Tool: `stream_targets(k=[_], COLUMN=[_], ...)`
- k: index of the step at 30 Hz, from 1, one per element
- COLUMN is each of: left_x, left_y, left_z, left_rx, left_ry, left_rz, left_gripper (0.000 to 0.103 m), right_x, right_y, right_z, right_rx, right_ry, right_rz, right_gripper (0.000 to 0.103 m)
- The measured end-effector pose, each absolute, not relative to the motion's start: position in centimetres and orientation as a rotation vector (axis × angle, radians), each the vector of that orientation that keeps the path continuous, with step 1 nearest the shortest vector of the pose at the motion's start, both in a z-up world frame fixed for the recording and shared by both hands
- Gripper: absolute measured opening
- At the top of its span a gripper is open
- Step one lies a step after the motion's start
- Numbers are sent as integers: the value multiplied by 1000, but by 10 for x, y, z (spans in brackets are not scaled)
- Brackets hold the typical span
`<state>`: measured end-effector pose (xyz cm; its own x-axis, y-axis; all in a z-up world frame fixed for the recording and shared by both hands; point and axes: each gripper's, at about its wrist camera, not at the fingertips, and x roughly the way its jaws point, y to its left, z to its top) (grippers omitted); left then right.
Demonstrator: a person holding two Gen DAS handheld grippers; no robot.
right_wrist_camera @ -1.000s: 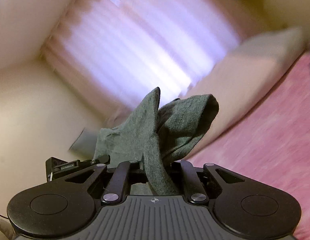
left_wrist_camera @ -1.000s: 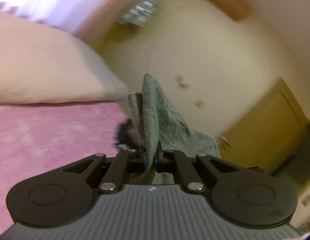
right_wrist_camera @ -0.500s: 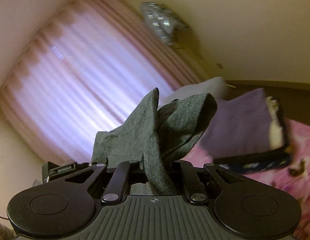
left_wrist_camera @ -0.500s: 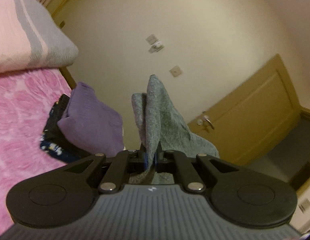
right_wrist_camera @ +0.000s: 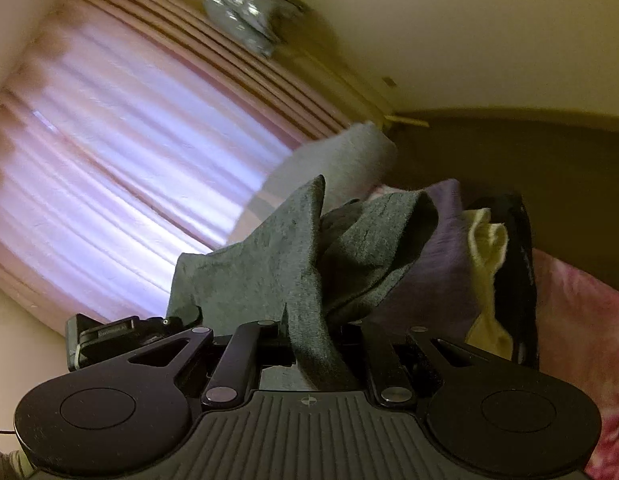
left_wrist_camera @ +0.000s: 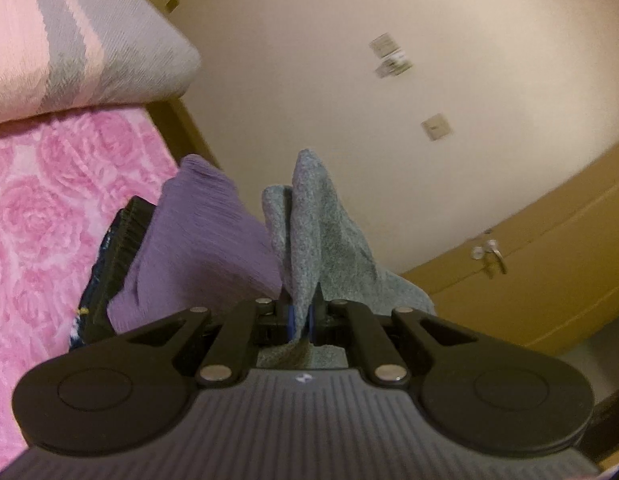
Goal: Fold clothes
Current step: 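Lift the folded t-shirt with both grippers and carry it to the clothes stack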
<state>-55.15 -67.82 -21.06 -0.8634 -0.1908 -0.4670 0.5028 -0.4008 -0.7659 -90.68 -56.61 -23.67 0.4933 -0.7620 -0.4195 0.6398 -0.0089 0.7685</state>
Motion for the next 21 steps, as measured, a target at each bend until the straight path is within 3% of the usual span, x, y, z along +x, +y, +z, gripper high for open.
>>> stream_targets(k=[9,18,21], left_x=[-609,-623,-629], left_y=[-759,-777,-783], left_z=[-262,-284,-297], left_rx=[575,553,606], left_ry=[1357,1264,1268], left_rz=[-2252,-2291,-2250], left_gripper=[3,4,12], right_x=[-944,-950,-950], right_y=[-651,-652,-649], right_z=[-293,-314,-324], right_rx=[1208,1144,1192], right_ry=[-66,-66,-65], right_rz=[-1170,-1216,-1228], right_gripper=[10,10,10])
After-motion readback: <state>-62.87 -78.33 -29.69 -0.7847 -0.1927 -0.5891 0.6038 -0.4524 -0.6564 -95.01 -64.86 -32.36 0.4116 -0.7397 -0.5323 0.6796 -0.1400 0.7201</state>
